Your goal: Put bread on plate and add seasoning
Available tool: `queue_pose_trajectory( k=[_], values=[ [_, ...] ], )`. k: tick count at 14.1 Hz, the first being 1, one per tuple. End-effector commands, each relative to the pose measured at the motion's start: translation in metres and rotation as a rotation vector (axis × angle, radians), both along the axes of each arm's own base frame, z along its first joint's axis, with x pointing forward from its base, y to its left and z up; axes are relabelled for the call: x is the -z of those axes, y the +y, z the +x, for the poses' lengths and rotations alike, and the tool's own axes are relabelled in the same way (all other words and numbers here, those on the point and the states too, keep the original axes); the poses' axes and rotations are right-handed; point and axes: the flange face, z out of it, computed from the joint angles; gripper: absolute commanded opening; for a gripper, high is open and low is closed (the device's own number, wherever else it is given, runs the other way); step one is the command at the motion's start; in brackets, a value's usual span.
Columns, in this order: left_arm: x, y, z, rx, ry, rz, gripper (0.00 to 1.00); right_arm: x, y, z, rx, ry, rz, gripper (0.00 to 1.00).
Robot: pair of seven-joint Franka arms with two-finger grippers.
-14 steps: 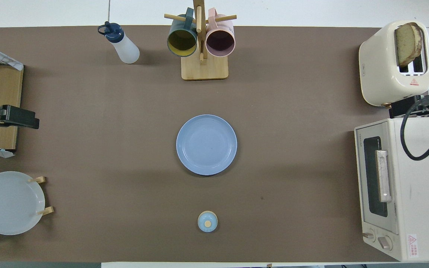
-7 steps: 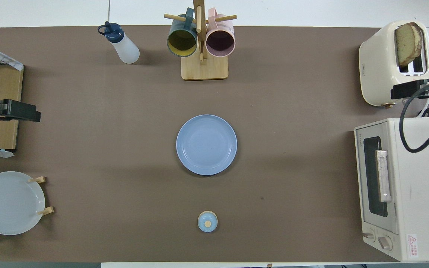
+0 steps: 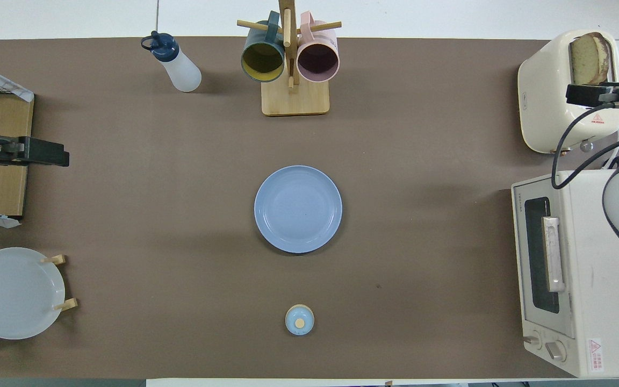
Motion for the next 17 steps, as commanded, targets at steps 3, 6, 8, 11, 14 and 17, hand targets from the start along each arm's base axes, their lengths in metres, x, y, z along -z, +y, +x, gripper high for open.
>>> queue_pose_trajectory(
  k=[3,6,8,11,14,17],
  values=[
    [0.08,-0.032,0.007,0.014,-0.167,-0.031,1.0,0.024,-0.034,0.031,-0.032,-0.04,-0.043,1.0],
    [0.147,-0.066,0.037,0.06,-0.207,-0.023,1.0,0.046,-0.044,0.036,-0.041,-0.033,-0.031,1.0],
    [0.184,-0.08,0.05,0.078,-0.233,0.006,1.0,0.062,-0.051,0.04,-0.072,-0.013,-0.057,0.85],
    [0.224,-0.102,0.063,0.063,-0.218,-0.003,1.0,0.069,-0.057,0.042,-0.147,-0.012,-0.113,0.73],
    [0.258,-0.125,0.079,-0.008,-0.236,-0.034,1.0,0.069,-0.067,0.04,-0.148,-0.011,-0.122,0.43],
    [0.27,-0.139,0.094,-0.079,-0.241,-0.055,1.0,0.069,-0.069,0.04,-0.144,-0.011,-0.122,0.08]
  ],
)
